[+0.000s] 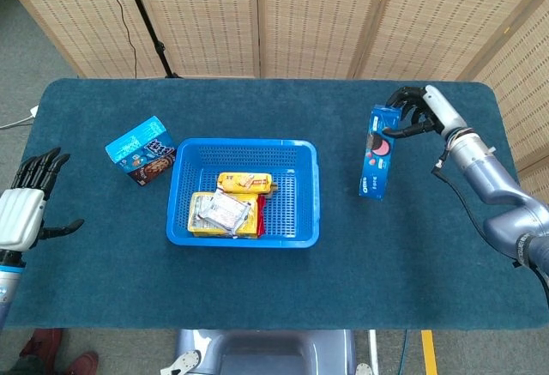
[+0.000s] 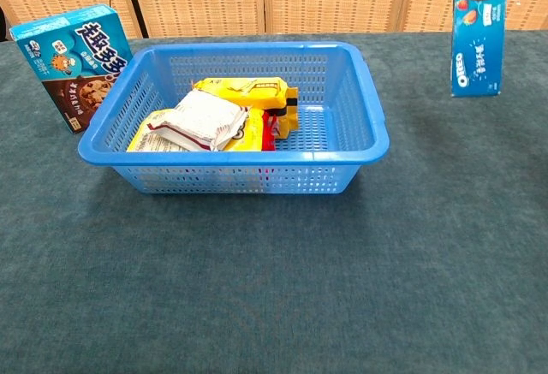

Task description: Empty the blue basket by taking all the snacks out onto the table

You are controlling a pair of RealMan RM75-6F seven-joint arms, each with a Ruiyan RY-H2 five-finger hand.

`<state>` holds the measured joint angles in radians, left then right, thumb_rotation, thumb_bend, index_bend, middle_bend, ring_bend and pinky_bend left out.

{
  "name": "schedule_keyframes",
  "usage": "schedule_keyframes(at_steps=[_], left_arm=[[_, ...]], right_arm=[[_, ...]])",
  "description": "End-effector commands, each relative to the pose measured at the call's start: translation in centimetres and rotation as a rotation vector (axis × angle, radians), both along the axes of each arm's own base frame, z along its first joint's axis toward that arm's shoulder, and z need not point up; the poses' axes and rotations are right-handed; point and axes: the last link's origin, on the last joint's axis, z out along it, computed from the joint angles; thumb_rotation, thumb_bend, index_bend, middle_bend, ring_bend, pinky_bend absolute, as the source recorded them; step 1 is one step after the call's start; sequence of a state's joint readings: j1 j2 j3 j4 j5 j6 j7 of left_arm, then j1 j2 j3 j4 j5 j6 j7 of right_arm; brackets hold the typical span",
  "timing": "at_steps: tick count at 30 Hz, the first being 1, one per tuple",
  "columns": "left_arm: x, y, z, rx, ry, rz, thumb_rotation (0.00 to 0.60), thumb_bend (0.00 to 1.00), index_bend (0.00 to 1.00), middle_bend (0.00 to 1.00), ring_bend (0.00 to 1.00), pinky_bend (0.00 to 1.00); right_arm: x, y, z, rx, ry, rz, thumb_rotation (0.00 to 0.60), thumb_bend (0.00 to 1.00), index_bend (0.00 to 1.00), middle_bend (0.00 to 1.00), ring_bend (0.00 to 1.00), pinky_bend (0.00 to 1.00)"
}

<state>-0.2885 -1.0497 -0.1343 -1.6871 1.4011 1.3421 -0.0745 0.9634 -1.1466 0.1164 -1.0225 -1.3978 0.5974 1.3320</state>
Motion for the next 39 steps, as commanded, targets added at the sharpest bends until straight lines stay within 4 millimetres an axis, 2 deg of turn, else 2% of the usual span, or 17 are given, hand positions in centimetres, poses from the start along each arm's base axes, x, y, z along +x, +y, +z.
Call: schedule_keyframes(at_steps=[1, 7, 13, 17, 19, 24, 28, 29, 35, 39], left_arm=[[0.0, 0.0, -0.2, -0.009, -0.001, 0.001, 0.6, 0.08, 0.0, 0.0, 0.0, 0.0], [0.4, 0.4, -0.8, -0.064, -0.019, -0.013, 0.6, 0.08, 0.0, 0.0, 0.0, 0.0], [2.5, 1.6, -1.6, -0.171, -0.03, -0.088, 0.6, 0.08, 0.0, 0.0, 0.0, 0.0], [5.4, 3.0, -2.9, -0.29, 0.005, -0.186, 0.6, 0.08, 0.0, 0.0, 0.0, 0.0], [6.3, 3.5, -3.5, -0.326, 0.013, -0.209, 0.6, 0.08, 0.0, 0.0, 0.0, 0.0], [9.2, 4.8, -5.7, -0.411, 0.062, -0.29, 0.6, 0.08, 0.0, 0.0, 0.0, 0.0], [10.4, 5.6, -6.9, -0.448, 0.119, -0.299, 0.6, 0.08, 0.0, 0.0, 0.0, 0.0], [11.3, 5.9, -8.2, -0.482, 0.151, -0.313, 0.6, 0.08, 0.0, 0.0, 0.0, 0.0], [13.4, 6.5, -10.7, -0.518, 0.19, -0.307, 0.6, 0.08, 0.0, 0.0, 0.0, 0.0], [14.5, 6.6, -12.0, -0.527, 0.209, -0.305, 0.6, 0.08, 0.0, 0.0, 0.0, 0.0]], right_arm=[[-1.0, 1.2, -1.1, 0.066, 0.025, 0.063, 0.6, 0.0, 0.02, 0.01, 0.0, 0.01], [-0.5, 2.5, 0.2, -0.025, 0.1, 0.206, 0.6, 0.0, 0.0, 0.0, 0.0, 0.0], [-1.2, 6.9, 1.0, -0.131, 0.244, 0.327, 0.6, 0.0, 0.0, 0.0, 0.0, 0.0], [-2.9, 11.6, 0.7, -0.157, 0.35, 0.383, 0.6, 0.0, 0.0, 0.0, 0.0, 0.0], [-3.7, 13.0, 0.5, -0.166, 0.378, 0.391, 0.6, 0.0, 0.0, 0.0, 0.0, 0.0], [-6.9, 16.6, 0.4, -0.241, 0.503, 0.391, 0.6, 0.0, 0.0, 0.0, 0.0, 0.0], [-8.7, 18.5, -0.3, -0.261, 0.55, 0.373, 0.6, 0.0, 0.0, 0.0, 0.0, 0.0], [-9.8, 20.0, -1.0, -0.256, 0.527, 0.337, 0.6, 0.0, 0.0, 0.0, 0.0, 0.0], [-11.4, 22.4, -2.0, -0.302, 0.459, 0.28, 0.6, 0.0, 0.0, 0.0, 0.0, 0.0], [-12.1, 22.9, -1.8, -0.322, 0.438, 0.258, 0.6, 0.0, 0.0, 0.0, 0.0, 0.0]])
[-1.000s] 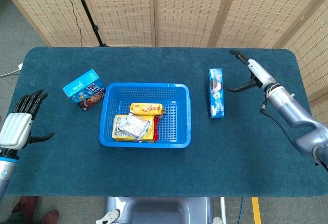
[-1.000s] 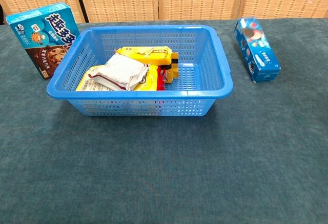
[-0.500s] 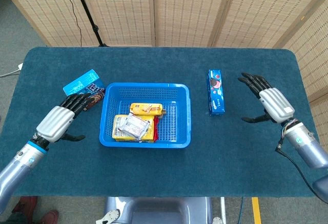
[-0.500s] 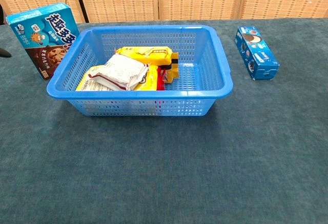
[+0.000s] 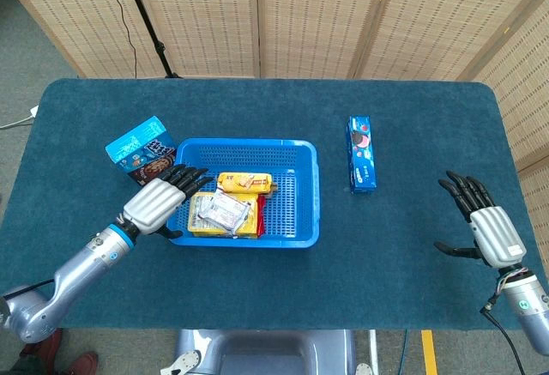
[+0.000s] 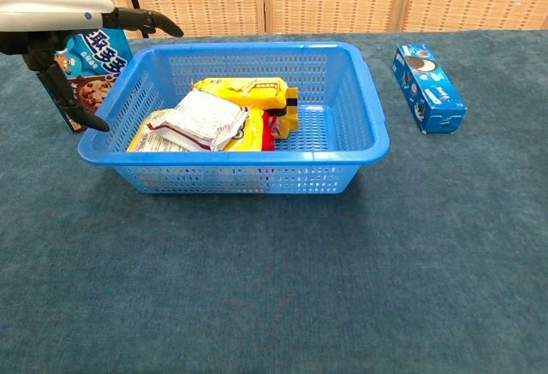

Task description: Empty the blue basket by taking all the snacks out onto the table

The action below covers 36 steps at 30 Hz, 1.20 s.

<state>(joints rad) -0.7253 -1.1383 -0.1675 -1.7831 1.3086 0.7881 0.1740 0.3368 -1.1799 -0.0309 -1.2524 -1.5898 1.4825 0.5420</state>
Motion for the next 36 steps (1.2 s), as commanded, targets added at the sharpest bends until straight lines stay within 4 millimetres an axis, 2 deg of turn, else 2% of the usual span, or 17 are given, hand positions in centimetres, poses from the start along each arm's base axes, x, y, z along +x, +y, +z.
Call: schedule_keyframes(at_steps=[1, 13, 20, 22, 25, 28, 31, 36], left_arm=[[1.9, 0.2, -2.0, -0.025, 0.01, -0.011, 0.6, 0.08, 0.0, 0.0, 0.0, 0.0], [3.7, 1.5, -5.6, -0.012, 0.047, 0.011, 0.6, 0.09, 0.0, 0.0, 0.0, 0.0], [4.7, 2.5, -7.0, 0.0, 0.04, 0.011, 0.6, 0.13, 0.01, 0.0, 0.0, 0.0], [5.1, 2.7, -7.4, 0.017, 0.022, 0.004, 0.6, 0.16, 0.08, 0.05, 0.04, 0.0], [4.9, 2.8, -7.7, 0.034, 0.023, -0.006, 0.6, 0.2, 0.27, 0.26, 0.2, 0.0], [4.7, 2.8, -7.8, 0.039, 0.031, -0.005, 0.6, 0.23, 0.39, 0.37, 0.28, 0.02], [4.7, 2.9, -7.7, 0.045, 0.027, -0.001, 0.6, 0.25, 0.45, 0.42, 0.32, 0.06], [4.9, 2.8, -6.8, 0.062, -0.004, 0.0, 0.6, 0.29, 0.48, 0.45, 0.34, 0.09]], right_arm=[[-0.6, 0.4, 0.3, -0.017, -0.008, -0.006, 0.6, 0.0, 0.0, 0.0, 0.0, 0.0], [-0.4, 0.9, 1.5, -0.058, -0.048, 0.02, 0.6, 0.0, 0.0, 0.0, 0.0, 0.0], [-0.4, 1.0, 1.7, -0.064, -0.057, 0.018, 0.6, 0.0, 0.0, 0.0, 0.0, 0.0], [-0.4, 1.0, 1.7, -0.065, -0.058, 0.018, 0.6, 0.0, 0.0, 0.0, 0.0, 0.0], [-0.3, 1.0, 1.6, -0.058, -0.065, 0.021, 0.6, 0.0, 0.0, 0.0, 0.0, 0.0], [-0.3, 1.0, 1.6, -0.056, -0.065, 0.023, 0.6, 0.0, 0.0, 0.0, 0.0, 0.0], [-0.3, 1.0, 1.6, -0.051, -0.069, 0.022, 0.6, 0.0, 0.0, 0.0, 0.0, 0.0], [-0.3, 1.0, 1.7, -0.055, -0.073, 0.025, 0.6, 0.0, 0.0, 0.0, 0.0, 0.0]])
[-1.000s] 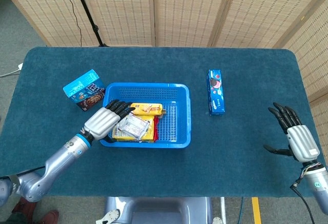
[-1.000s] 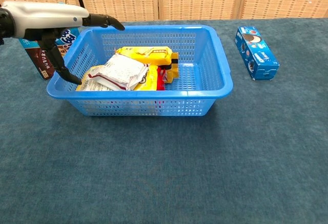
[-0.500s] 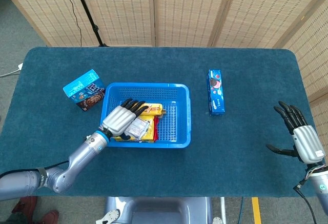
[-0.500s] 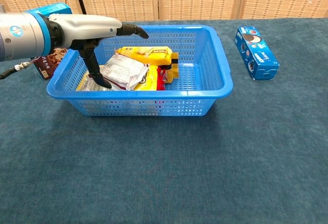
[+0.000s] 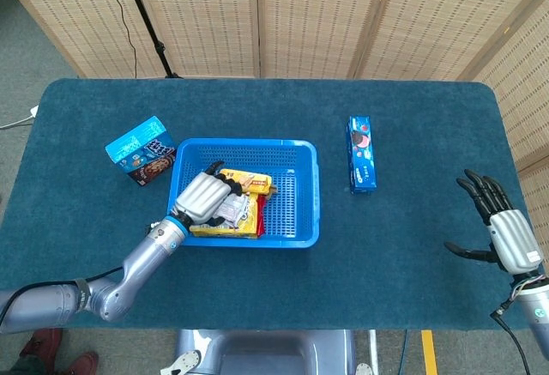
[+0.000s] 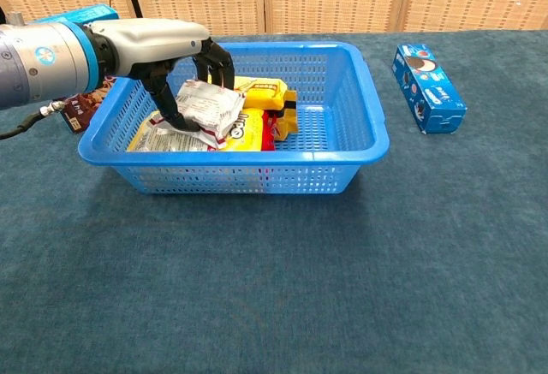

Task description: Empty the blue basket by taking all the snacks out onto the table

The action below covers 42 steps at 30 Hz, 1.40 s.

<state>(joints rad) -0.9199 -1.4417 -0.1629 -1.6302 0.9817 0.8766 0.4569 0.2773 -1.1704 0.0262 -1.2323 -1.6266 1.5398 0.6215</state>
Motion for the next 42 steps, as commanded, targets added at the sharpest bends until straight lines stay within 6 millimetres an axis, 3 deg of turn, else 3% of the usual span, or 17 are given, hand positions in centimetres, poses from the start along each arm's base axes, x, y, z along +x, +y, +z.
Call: schedule_keyframes(at_steps=[1, 6, 10, 14, 18, 23, 28, 30, 32, 34, 35, 38, 42], left_arm=[[0.2, -0.1, 1.0, 0.018, -0.037, -0.002, 0.6, 0.3, 0.48, 0.45, 0.34, 0.09], [0.6, -0.4, 3.7, 0.055, -0.115, -0.019, 0.6, 0.3, 0.49, 0.45, 0.34, 0.09], [-0.4, -1.5, 7.8, 0.117, -0.153, -0.053, 0.6, 0.3, 0.49, 0.45, 0.34, 0.09], [-2.8, -3.1, 10.0, 0.144, -0.133, -0.072, 0.6, 0.3, 0.49, 0.45, 0.34, 0.09], [-8.0, -6.1, 11.7, 0.167, -0.113, -0.05, 0.6, 0.3, 0.49, 0.45, 0.33, 0.19], [-13.7, -8.9, 11.8, 0.154, -0.089, 0.004, 0.6, 0.3, 0.48, 0.45, 0.33, 0.22], [-17.0, -10.1, 10.9, 0.138, -0.055, 0.057, 0.6, 0.29, 0.47, 0.44, 0.31, 0.22], [-18.3, -10.2, 10.1, 0.117, -0.035, 0.101, 0.6, 0.28, 0.43, 0.38, 0.26, 0.21], [-19.9, -10.3, 8.8, 0.05, 0.017, 0.187, 0.6, 0.23, 0.26, 0.15, 0.09, 0.13], [-20.4, -10.2, 8.5, 0.015, 0.038, 0.239, 0.6, 0.15, 0.07, 0.01, 0.0, 0.03], [-20.4, -10.1, 8.3, -0.003, 0.042, 0.262, 0.6, 0.12, 0.02, 0.0, 0.0, 0.01], [-19.7, -9.6, 8.5, -0.017, 0.028, 0.274, 0.6, 0.04, 0.0, 0.0, 0.0, 0.0], [-16.8, -9.0, 9.8, 0.015, -0.055, 0.197, 0.6, 0.02, 0.0, 0.0, 0.0, 0.0]], right_arm=[[0.1, 0.1, 0.0, -0.002, -0.002, 0.004, 0.6, 0.0, 0.0, 0.0, 0.0, 0.0], [0.1, 0.1, 0.0, 0.003, -0.004, 0.007, 0.6, 0.0, 0.0, 0.0, 0.0, 0.0], [0.3, 0.3, -0.1, 0.005, -0.007, 0.013, 0.6, 0.0, 0.0, 0.0, 0.0, 0.0], [0.5, 0.5, -0.1, 0.006, -0.009, 0.018, 0.6, 0.0, 0.0, 0.0, 0.0, 0.0], [0.8, 0.7, -0.1, 0.011, -0.011, 0.031, 0.6, 0.0, 0.0, 0.0, 0.0, 0.0], [1.1, 1.1, -0.2, 0.021, -0.013, 0.046, 0.6, 0.0, 0.0, 0.0, 0.0, 0.0], [1.3, 1.3, -0.2, 0.026, -0.016, 0.056, 0.6, 0.0, 0.0, 0.0, 0.0, 0.0], [1.3, 1.4, -0.2, 0.03, -0.019, 0.057, 0.6, 0.0, 0.0, 0.0, 0.0, 0.0], [1.4, 1.4, -0.2, 0.034, -0.022, 0.059, 0.6, 0.0, 0.0, 0.0, 0.0, 0.0], [1.4, 1.5, -0.2, 0.034, -0.023, 0.06, 0.6, 0.0, 0.0, 0.0, 0.0, 0.0], [1.4, 1.5, -0.2, 0.034, -0.024, 0.06, 0.6, 0.0, 0.0, 0.0, 0.0, 0.0], [1.3, 1.5, 0.0, 0.026, -0.021, 0.057, 0.6, 0.0, 0.0, 0.0, 0.0, 0.0], [1.2, 1.5, 0.2, 0.019, -0.025, 0.051, 0.6, 0.0, 0.0, 0.0, 0.0, 0.0]])
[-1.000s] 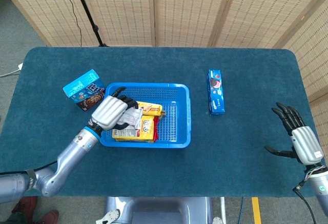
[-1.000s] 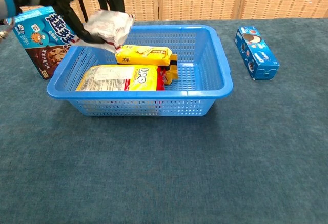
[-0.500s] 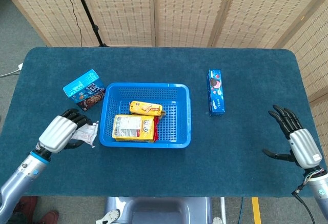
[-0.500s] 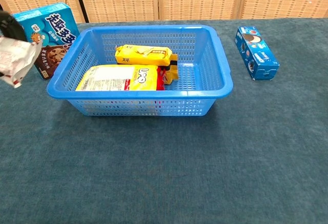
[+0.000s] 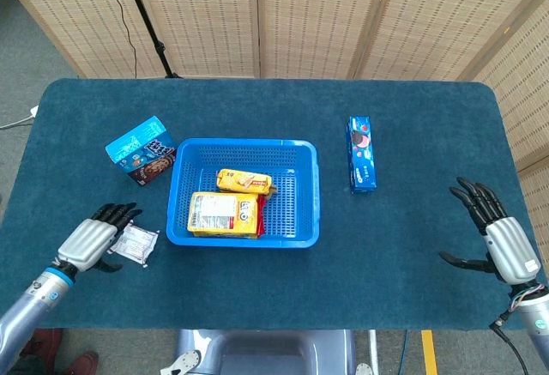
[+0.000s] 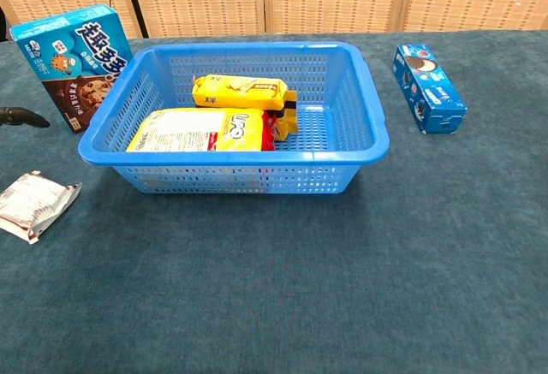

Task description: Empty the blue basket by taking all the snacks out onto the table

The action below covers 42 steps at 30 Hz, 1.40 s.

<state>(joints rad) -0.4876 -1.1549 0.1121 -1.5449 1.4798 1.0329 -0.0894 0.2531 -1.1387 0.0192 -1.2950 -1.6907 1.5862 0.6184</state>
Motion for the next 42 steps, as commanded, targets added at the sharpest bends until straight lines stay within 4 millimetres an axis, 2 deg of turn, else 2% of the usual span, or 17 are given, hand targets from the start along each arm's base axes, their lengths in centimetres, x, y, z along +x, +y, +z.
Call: schedule_keyframes(at_steps=[1, 5, 9, 10, 15, 21, 26, 34, 42], left_arm=[[3.5, 0.9, 1.5, 0.048, -0.094, -0.081, 0.6, 0.02, 0.0, 0.0, 0.0, 0.0], [7.0, 2.2, 2.4, 0.097, -0.164, -0.166, 0.6, 0.03, 0.0, 0.0, 0.0, 0.0], [10.9, 4.1, 2.3, 0.123, -0.201, -0.226, 0.6, 0.03, 0.0, 0.0, 0.0, 0.0], [13.2, 5.5, 1.7, 0.117, -0.206, -0.257, 0.6, 0.03, 0.0, 0.0, 0.0, 0.0], [16.9, 9.3, -1.0, 0.091, -0.164, -0.227, 0.6, 0.04, 0.0, 0.0, 0.0, 0.0], [19.0, 12.0, -4.7, 0.067, -0.145, -0.183, 0.6, 0.06, 0.0, 0.0, 0.0, 0.0], [19.7, 13.4, -6.8, 0.056, -0.127, -0.155, 0.6, 0.08, 0.0, 0.0, 0.0, 0.0], [20.4, 15.0, -8.8, 0.046, -0.102, -0.129, 0.6, 0.09, 0.0, 0.0, 0.0, 0.0], [20.5, 15.5, -10.2, 0.025, -0.074, -0.109, 0.6, 0.1, 0.0, 0.0, 0.0, 0.01]], right_arm=[[-0.1, 0.0, 0.1, -0.004, -0.001, -0.003, 0.6, 0.0, 0.0, 0.0, 0.0, 0.0], [-0.2, -0.1, 0.2, -0.005, -0.002, -0.008, 0.6, 0.0, 0.0, 0.0, 0.0, 0.0], [-0.3, -0.2, 0.1, -0.001, 0.001, -0.011, 0.6, 0.0, 0.0, 0.0, 0.0, 0.0], [-0.3, -0.3, 0.1, 0.001, 0.001, -0.015, 0.6, 0.0, 0.0, 0.0, 0.0, 0.0], [-0.6, -0.6, 0.0, 0.001, 0.004, -0.026, 0.6, 0.0, 0.0, 0.0, 0.0, 0.0], [-0.8, -0.9, -0.2, 0.004, 0.008, -0.041, 0.6, 0.0, 0.0, 0.0, 0.0, 0.0], [-1.0, -1.2, -0.3, 0.008, 0.013, -0.054, 0.6, 0.0, 0.0, 0.0, 0.0, 0.0], [-1.3, -1.6, -0.7, 0.015, 0.024, -0.07, 0.6, 0.0, 0.0, 0.0, 0.0, 0.0], [-1.5, -1.9, -0.6, 0.009, 0.02, -0.082, 0.6, 0.0, 0.0, 0.0, 0.0, 0.0]])
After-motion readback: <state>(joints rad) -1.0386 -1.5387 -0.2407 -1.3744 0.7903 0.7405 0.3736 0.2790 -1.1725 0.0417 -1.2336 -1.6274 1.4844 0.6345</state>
